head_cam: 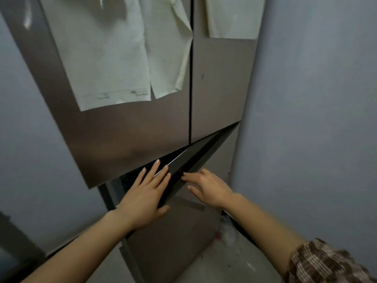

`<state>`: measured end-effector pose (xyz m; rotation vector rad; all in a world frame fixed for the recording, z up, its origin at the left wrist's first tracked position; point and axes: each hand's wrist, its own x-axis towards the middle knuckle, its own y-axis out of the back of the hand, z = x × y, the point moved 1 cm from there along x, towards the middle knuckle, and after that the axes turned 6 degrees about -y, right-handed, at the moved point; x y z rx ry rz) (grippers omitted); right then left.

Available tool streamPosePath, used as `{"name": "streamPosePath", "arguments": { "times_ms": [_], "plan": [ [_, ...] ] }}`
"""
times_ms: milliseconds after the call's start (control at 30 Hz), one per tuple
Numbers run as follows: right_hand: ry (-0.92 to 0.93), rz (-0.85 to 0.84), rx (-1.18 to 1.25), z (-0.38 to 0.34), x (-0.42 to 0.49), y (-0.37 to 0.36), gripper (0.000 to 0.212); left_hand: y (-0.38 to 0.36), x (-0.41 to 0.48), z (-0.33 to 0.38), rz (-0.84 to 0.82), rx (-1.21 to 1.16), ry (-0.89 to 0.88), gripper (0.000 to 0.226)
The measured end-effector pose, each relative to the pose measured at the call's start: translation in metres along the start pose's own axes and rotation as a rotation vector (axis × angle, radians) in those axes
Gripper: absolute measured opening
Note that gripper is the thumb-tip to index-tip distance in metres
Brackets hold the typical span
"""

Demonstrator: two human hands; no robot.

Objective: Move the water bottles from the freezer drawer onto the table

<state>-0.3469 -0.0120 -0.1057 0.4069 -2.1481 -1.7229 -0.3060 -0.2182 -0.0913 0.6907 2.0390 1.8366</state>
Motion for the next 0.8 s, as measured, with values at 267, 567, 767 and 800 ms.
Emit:
{"name": "streamPosePath", "arguments": {
  "times_ms": [267, 567, 767, 800],
  "plan": [
    [0.024, 0.013, -0.094, -0.006, 0.038, -0.032, 0.065, -0.005, -0.023, -0.044, 0.192, 0.420, 0.168, 0.093],
    [0.090, -0.081, -0.149, -0.003, 0.061, -0.048, 0.073, -0.014, -0.023, -0.061, 0.160, 0.523, 0.238, 0.093],
    [-0.009, 0.128, 0.379, -0.015, 0.062, -0.008, 0.056, -0.003, -0.028, -0.069, 0.284, 0.514, 0.266, 0.103],
    [-0.038, 0.208, 0.536, -0.018, 0.062, 0.005, 0.050, -0.003, -0.030, -0.072, 0.357, 0.506, 0.285, 0.101]
  ]
}}
